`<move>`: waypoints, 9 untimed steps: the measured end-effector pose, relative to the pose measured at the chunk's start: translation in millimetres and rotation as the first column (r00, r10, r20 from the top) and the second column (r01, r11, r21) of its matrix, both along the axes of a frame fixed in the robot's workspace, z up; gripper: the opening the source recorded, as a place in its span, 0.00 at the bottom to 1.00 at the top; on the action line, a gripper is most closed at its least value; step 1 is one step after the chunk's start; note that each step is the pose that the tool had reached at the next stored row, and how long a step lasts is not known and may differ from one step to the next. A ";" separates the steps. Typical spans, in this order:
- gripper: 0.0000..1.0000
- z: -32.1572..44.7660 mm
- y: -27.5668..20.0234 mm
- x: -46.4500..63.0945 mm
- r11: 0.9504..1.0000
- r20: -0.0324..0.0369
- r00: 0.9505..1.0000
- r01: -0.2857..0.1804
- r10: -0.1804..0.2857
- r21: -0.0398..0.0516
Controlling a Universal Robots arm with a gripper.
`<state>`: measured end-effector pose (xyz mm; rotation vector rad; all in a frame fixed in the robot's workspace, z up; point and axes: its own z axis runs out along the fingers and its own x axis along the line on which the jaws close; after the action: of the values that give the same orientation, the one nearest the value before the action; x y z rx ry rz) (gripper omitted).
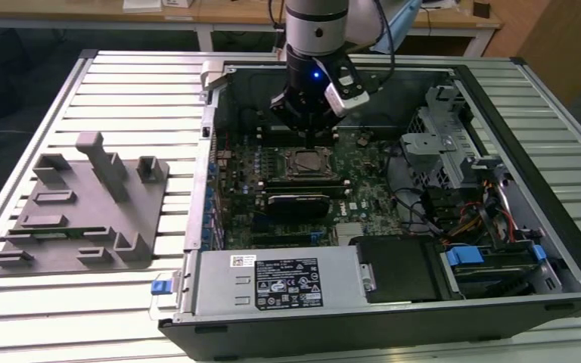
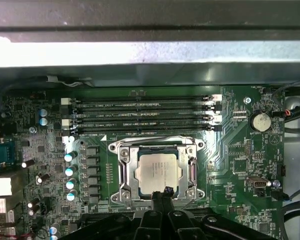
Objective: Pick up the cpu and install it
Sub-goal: 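Install the second cpu locking lever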
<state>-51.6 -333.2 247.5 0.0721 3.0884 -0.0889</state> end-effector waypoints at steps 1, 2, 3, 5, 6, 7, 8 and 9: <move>0.11 0.0 -0.6 0.0 1.000 0.000 1.000 0.000 0.000 0.000; 0.11 0.0 -1.2 0.0 1.000 0.000 1.000 0.000 0.000 0.000; 0.11 0.0 -1.8 0.0 1.000 0.000 1.000 0.000 0.000 0.000; 0.11 0.0 -3.0 0.0 1.000 0.000 1.000 0.000 0.000 0.000; 0.11 0.0 -3.6 0.0 1.000 0.000 1.000 0.000 0.000 0.000; 0.11 0.0 -4.1 0.0 1.000 0.000 1.000 0.000 0.000 0.000; 0.11 0.0 -4.6 0.0 1.000 0.000 1.000 0.000 0.000 0.000; 0.11 0.0 -5.1 0.0 1.000 0.000 1.000 0.000 0.000 0.000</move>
<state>-51.6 -338.3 247.5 0.0722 3.0884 -0.0887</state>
